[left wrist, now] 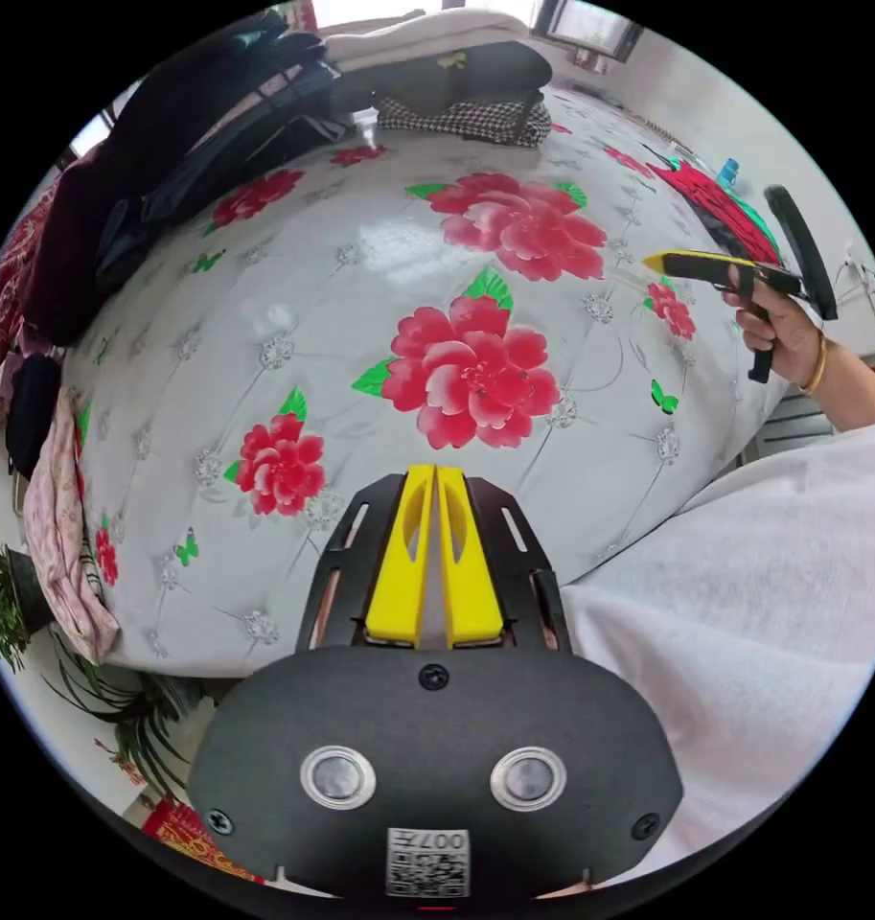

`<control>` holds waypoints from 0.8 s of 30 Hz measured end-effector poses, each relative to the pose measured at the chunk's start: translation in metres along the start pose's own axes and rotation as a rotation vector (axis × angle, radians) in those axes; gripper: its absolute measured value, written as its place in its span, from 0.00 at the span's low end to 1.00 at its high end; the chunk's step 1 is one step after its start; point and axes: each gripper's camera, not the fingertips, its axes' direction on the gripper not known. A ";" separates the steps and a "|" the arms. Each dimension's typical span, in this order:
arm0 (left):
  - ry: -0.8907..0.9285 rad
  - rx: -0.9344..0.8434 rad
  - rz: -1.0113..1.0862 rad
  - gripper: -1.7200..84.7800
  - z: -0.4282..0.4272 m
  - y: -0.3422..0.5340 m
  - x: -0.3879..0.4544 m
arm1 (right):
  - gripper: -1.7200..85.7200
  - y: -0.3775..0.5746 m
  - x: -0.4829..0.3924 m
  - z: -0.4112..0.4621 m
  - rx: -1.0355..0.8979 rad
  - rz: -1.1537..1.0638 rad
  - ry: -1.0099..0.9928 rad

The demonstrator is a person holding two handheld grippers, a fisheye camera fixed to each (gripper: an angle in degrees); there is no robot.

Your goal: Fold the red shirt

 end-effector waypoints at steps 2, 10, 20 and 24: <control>-0.019 0.000 -0.069 0.01 0.004 -0.004 0.007 | 0.09 0.013 0.065 -0.034 0.085 0.119 0.064; -0.095 -0.042 -0.221 0.01 0.013 -0.023 0.025 | 0.11 0.055 0.343 -0.173 0.284 0.634 0.459; -0.140 -0.135 -0.431 0.01 0.020 -0.044 0.024 | 0.10 0.039 0.505 -0.172 0.096 0.904 0.453; -0.075 -0.083 -0.507 0.01 0.019 -0.031 0.010 | 0.05 0.038 0.491 -0.187 0.126 0.857 0.473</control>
